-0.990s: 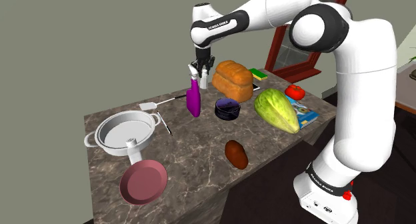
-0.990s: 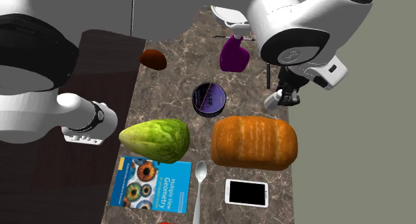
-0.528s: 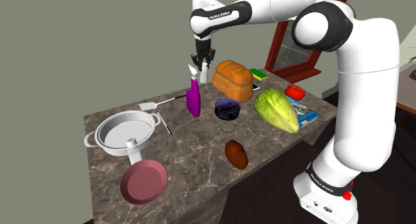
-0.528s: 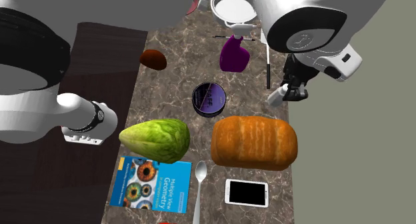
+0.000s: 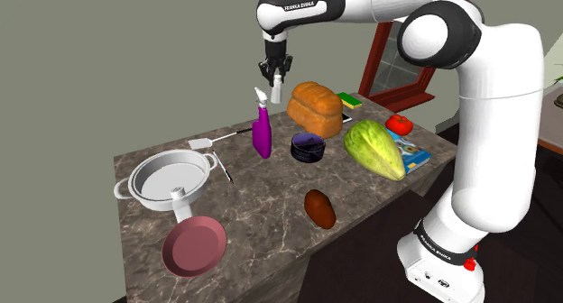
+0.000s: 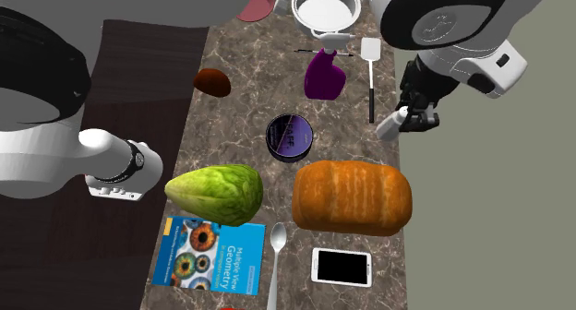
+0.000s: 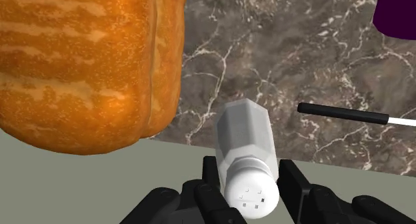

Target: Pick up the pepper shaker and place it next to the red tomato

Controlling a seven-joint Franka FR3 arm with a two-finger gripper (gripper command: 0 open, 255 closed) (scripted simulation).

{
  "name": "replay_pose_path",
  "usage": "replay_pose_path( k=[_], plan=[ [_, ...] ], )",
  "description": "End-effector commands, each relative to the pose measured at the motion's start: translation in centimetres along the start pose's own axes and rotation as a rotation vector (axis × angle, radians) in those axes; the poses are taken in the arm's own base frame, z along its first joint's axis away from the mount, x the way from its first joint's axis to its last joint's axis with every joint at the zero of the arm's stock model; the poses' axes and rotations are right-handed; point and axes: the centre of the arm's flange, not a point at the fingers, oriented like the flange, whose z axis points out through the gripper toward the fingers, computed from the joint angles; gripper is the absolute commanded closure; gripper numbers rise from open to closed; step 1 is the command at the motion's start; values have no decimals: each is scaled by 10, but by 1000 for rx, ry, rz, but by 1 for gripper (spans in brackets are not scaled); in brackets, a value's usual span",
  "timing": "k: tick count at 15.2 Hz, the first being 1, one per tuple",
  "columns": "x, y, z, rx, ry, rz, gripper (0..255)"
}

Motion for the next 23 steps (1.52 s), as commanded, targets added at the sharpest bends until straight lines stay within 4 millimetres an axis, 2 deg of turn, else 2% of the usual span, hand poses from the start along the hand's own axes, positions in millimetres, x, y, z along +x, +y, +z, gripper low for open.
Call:
replay_pose_path(
  k=[1, 12, 13, 23],
  plan=[
    [1, 1, -10, 0, -1, 0, 255],
    [4, 8, -68, 0, -1, 0, 255],
    [4, 8, -68, 0, -1, 0, 255],
    [-98, 92, -64, 0, -1, 0, 255]
  ],
)
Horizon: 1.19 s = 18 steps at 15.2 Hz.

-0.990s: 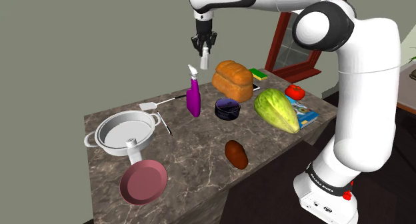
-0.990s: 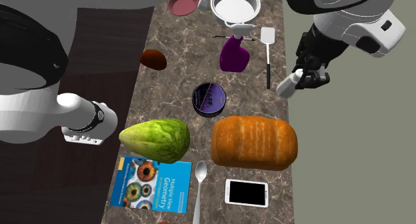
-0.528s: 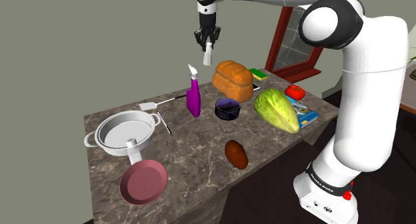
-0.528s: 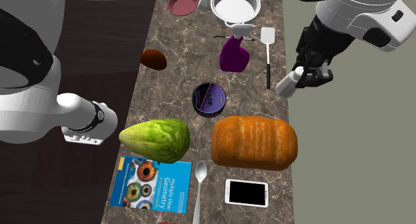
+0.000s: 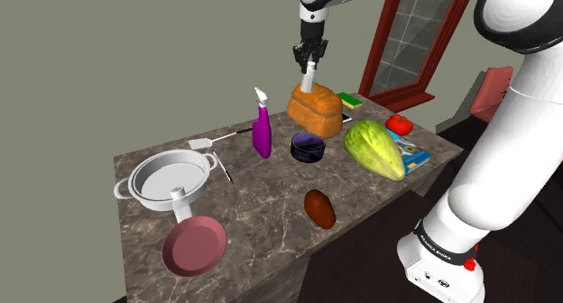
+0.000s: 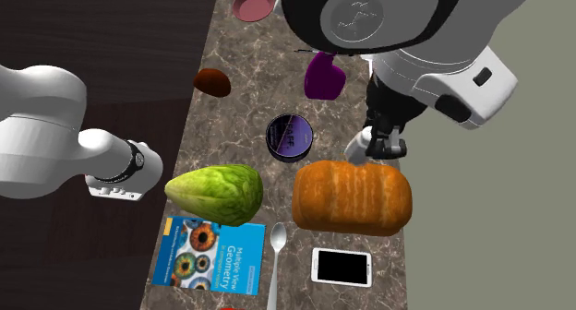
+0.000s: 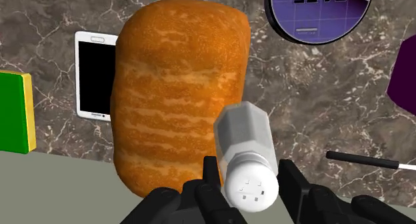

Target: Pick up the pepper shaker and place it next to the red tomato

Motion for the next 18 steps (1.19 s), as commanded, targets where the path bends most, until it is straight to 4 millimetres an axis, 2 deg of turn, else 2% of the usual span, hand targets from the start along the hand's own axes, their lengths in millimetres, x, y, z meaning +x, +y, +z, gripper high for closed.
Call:
replay_pose_path(
  k=[1, 18],
  plan=[
    [-19, 15, 2, 0, 0, -1, 255],
    [-192, 157, 10, 0, 0, -1, 255]
  ],
)
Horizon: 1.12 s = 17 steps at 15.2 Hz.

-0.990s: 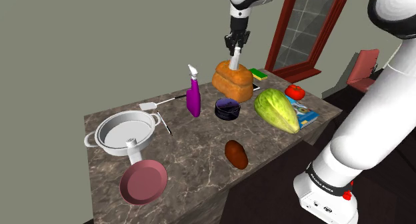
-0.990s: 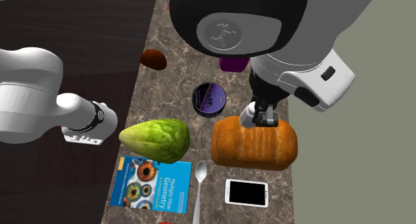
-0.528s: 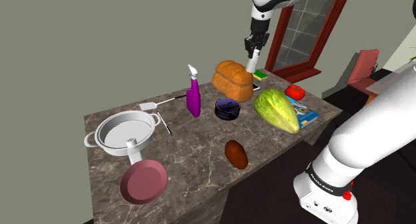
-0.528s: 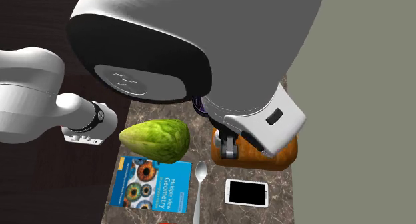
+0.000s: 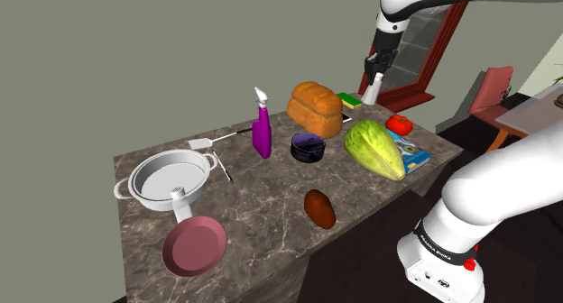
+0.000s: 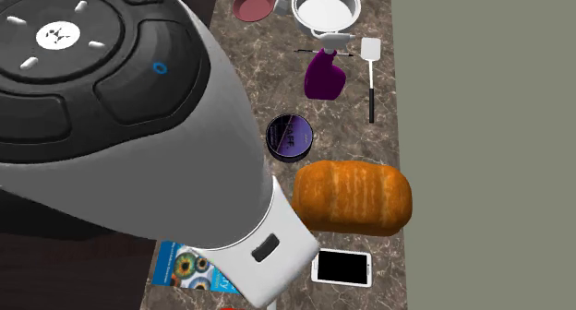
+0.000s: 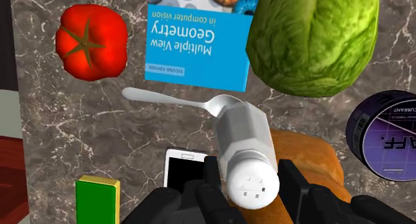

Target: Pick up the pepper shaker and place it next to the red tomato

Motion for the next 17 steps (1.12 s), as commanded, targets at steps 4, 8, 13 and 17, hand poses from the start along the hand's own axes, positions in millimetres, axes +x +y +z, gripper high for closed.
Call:
replay_pose_path(
  k=[4, 8, 13, 17],
  plan=[
    [-51, 43, 0, 0, 0, -1, 255],
    [-91, 76, 2, 0, 0, -1, 255],
    [-142, 118, 4, 0, 0, -1, 255],
    [-183, 152, 6, 0, 0, -1, 255]
  ],
)
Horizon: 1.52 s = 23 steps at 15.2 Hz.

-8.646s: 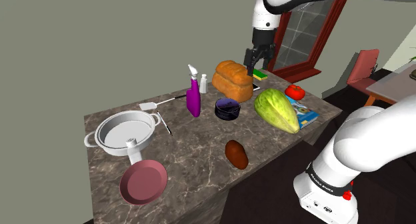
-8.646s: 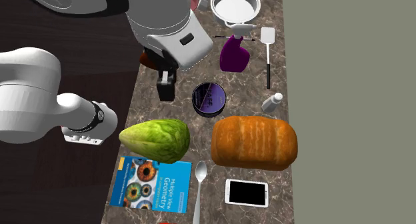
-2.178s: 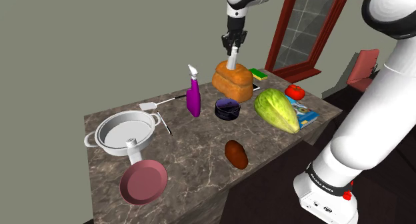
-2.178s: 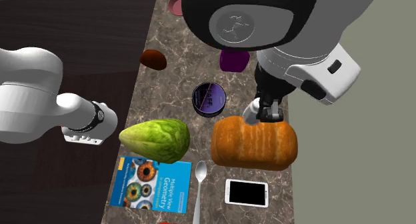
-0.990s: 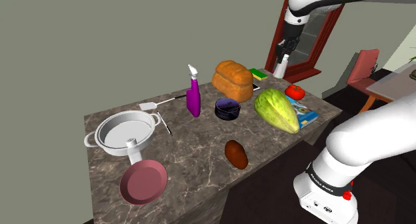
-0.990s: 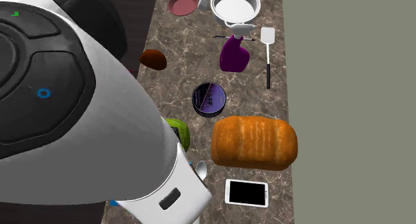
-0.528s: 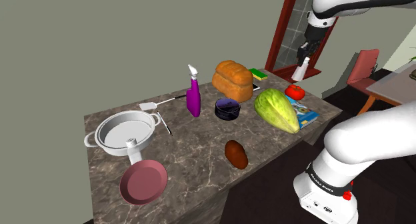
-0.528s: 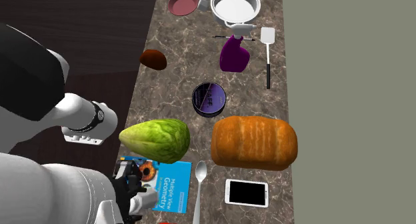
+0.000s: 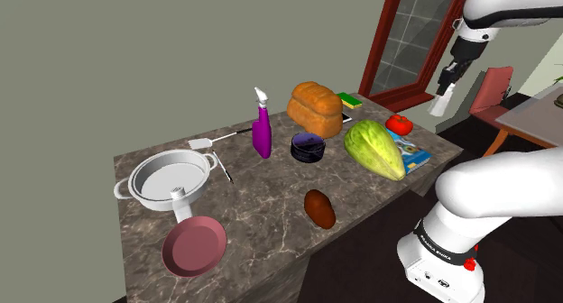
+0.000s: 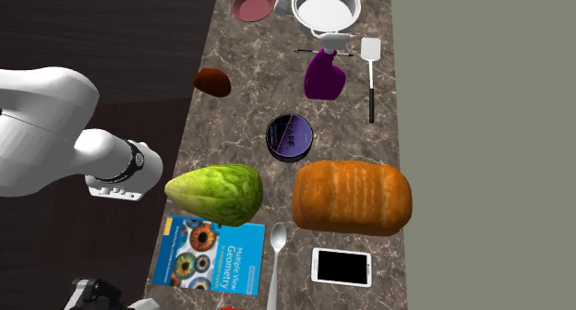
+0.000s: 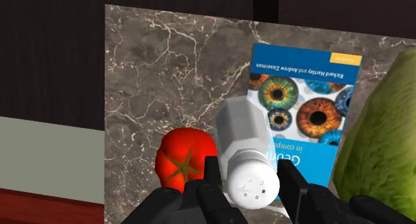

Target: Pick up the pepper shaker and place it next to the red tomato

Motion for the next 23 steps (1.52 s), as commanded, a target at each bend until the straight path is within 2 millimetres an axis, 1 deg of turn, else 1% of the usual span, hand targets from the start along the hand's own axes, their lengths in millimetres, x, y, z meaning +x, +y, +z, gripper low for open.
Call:
replay_pose_path(
  k=[1, 7, 23],
  plan=[
    [-19, 17, 0, 0, 0, -1, 255],
    [-79, 66, 3, 0, 0, -1, 255],
    [-83, 57, 87, 0, 0, -1, 255]
  ],
)
